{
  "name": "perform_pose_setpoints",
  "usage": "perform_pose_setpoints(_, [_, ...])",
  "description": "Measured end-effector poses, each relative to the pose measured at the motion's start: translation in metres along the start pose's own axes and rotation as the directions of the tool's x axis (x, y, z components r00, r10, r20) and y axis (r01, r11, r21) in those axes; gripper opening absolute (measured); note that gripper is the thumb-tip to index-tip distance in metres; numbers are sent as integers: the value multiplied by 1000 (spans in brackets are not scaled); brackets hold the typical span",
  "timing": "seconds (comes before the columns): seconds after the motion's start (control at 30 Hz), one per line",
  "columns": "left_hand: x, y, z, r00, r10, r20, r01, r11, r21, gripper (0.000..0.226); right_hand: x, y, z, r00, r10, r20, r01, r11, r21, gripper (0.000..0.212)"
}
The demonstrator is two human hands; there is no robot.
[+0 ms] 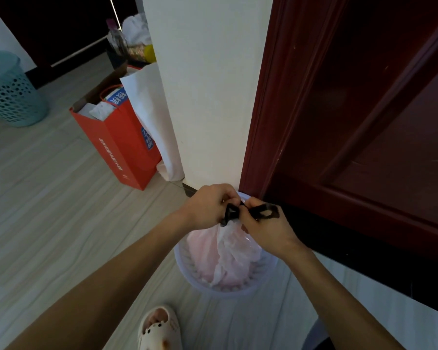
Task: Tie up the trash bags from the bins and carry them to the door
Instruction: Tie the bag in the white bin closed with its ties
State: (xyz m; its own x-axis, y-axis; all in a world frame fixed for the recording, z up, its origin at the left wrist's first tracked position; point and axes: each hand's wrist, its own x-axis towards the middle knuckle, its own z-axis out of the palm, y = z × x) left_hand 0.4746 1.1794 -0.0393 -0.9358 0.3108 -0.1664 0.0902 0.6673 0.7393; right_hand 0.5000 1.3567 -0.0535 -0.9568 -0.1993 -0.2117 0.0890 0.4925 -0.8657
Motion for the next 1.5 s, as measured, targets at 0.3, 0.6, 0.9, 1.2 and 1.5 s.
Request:
perform_pose_setpoints(0.3, [0,2,-1,997,-55,55,60,994,-95,18,-8,5,-4,993,14,115,-63,900,432,11])
perform_pose_setpoints(0.6, [2,5,5,995,-76,58,81,992,-93,11,-7,8,-13,987,-11,162,-66,882,466,11])
perform_pose_setpoints(0.9, [-5,13,18,997,43,-67,-38,996,81,11,5,26,-6,981,-174,-89,172,985,-36,16])
perform_pose_setpoints(1.2, [-9,13,17,984,-175,40,173,864,-473,15,7,22,-1,957,-1,-290,84,958,273,14])
perform_pose_setpoints(1.5, [-8,-2,5,963,-226,149,269,738,-620,24,6,19,2,869,-343,-356,369,930,5,16])
